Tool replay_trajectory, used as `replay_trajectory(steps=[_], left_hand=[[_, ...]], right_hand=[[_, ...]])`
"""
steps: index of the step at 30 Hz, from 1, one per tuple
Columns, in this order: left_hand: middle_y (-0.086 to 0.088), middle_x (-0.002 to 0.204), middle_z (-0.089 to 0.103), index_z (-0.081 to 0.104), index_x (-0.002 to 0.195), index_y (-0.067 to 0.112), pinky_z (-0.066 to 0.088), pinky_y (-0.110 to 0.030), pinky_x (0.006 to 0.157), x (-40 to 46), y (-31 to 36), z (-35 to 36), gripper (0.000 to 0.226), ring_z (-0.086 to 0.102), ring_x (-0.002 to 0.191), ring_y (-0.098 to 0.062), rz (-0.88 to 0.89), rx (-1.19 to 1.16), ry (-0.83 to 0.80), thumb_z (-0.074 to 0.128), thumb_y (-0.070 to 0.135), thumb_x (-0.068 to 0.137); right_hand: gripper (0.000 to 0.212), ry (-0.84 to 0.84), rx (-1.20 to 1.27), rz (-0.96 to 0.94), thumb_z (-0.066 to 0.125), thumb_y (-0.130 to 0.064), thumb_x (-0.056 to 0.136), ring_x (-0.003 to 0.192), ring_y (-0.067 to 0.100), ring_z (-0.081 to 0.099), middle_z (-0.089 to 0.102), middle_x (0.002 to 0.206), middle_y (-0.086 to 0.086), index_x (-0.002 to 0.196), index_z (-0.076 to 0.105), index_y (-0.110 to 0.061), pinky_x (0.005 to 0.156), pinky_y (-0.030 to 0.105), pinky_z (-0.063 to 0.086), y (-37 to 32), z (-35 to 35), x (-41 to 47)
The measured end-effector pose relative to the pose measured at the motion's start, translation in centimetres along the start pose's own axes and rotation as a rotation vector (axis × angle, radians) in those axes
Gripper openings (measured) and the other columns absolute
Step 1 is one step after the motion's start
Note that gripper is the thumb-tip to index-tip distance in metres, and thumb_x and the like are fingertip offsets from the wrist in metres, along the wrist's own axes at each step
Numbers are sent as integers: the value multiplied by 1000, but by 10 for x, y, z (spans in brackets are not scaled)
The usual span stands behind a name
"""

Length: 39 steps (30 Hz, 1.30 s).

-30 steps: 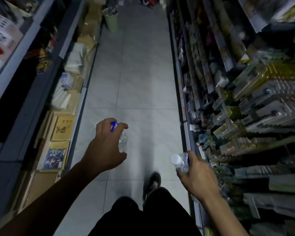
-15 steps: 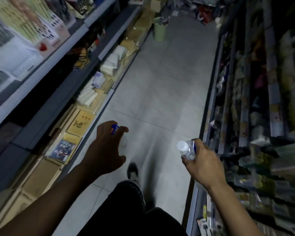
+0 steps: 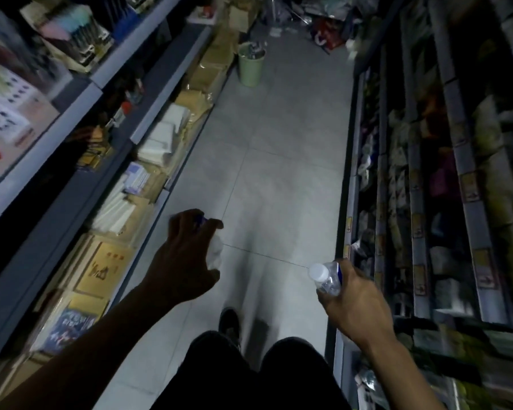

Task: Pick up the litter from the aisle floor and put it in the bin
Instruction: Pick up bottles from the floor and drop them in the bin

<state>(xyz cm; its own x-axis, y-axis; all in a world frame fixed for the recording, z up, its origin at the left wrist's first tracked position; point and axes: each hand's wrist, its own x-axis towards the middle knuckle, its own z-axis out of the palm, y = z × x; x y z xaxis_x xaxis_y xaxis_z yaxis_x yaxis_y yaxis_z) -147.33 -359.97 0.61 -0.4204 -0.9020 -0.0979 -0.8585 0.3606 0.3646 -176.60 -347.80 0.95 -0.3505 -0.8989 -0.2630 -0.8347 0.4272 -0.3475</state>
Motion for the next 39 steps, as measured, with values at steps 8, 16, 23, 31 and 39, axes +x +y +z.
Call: replay_trajectory(steps=[8,16,23,31,39], left_hand=[[-5,139,31,46,133,28,44,-33,74,150,40,-8,91,30,131,-35,188,18,-17,90,40,54],[-3,144,26,44,136,31,55,-38,78,298,97,5,91,24,135,-31,194,24,-55,89,44,58],[-3,144,26,41,138,32,56,-46,85,381,122,3,95,24,137,-31,80,22,-41,88,45,57],[-4,142,29,46,140,30,53,-42,85,436,102,-20,95,26,136,-28,-95,9,9,87,44,56],[-4,146,23,42,142,31,48,-40,91,541,58,-40,95,21,139,-31,-186,-20,17,89,43,60]], right_hand=[[40,20,34,150,68,-46,82,83,31,66,68,100,4,115,52,-29,62,34,48,28,-25,74],[47,31,85,181,68,-45,82,88,33,66,68,103,6,120,48,-27,63,34,47,81,-56,202],[40,23,111,58,68,-43,79,85,28,67,68,97,1,112,49,-30,59,30,41,97,-101,327],[42,-6,80,-150,68,-50,83,94,29,65,65,103,1,114,50,-27,68,34,49,49,-139,476],[41,35,44,-223,71,-45,82,89,27,65,65,100,2,112,52,-25,70,35,52,-13,-159,603]])
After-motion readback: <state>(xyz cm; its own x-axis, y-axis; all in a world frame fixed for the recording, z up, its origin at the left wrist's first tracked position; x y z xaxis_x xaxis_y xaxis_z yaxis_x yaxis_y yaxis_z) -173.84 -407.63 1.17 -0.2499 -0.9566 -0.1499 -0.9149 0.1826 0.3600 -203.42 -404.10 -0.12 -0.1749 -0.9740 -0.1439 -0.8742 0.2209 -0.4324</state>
